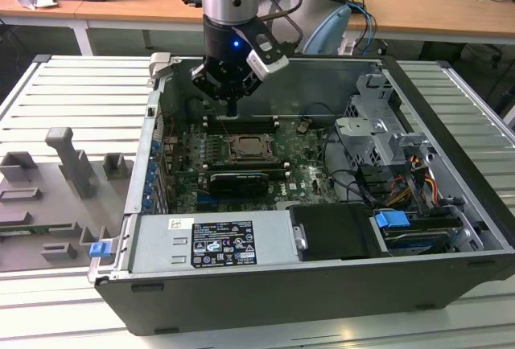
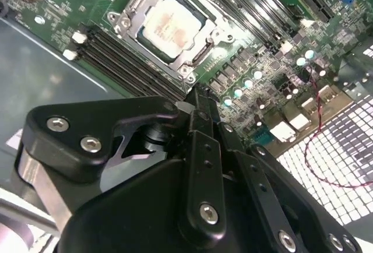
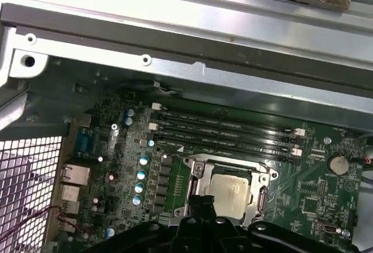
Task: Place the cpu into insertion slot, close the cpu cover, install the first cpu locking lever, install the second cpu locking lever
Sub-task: 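Install the first cpu locking lever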
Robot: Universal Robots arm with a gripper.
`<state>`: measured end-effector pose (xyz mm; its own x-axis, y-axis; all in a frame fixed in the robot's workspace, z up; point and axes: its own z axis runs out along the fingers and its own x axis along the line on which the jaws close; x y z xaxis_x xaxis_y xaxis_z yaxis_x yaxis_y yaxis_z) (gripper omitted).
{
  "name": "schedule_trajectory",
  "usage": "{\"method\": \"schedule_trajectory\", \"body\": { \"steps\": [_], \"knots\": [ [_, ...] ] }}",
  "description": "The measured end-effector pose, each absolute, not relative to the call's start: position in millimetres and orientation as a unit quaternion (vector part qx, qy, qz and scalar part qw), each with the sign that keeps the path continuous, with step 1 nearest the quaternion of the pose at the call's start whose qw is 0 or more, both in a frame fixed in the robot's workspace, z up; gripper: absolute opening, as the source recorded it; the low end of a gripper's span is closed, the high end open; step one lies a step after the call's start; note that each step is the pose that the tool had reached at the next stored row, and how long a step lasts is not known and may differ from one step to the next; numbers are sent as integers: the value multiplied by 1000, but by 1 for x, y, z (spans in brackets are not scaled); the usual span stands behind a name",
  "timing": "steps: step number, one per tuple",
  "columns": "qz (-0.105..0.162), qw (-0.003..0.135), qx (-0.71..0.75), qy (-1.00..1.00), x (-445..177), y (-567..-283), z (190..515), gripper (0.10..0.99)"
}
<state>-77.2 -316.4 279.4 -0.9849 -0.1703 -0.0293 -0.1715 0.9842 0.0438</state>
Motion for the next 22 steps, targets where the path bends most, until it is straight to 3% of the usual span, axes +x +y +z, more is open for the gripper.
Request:
{"method": "schedule_trajectory", "body": {
  "steps": [9, 22],
  "knots": [
    [23, 14, -67, 997, -114, -311, 262, 106],
    [22, 14, -65, 998, -112, -295, 259, 106]
  ]
}}
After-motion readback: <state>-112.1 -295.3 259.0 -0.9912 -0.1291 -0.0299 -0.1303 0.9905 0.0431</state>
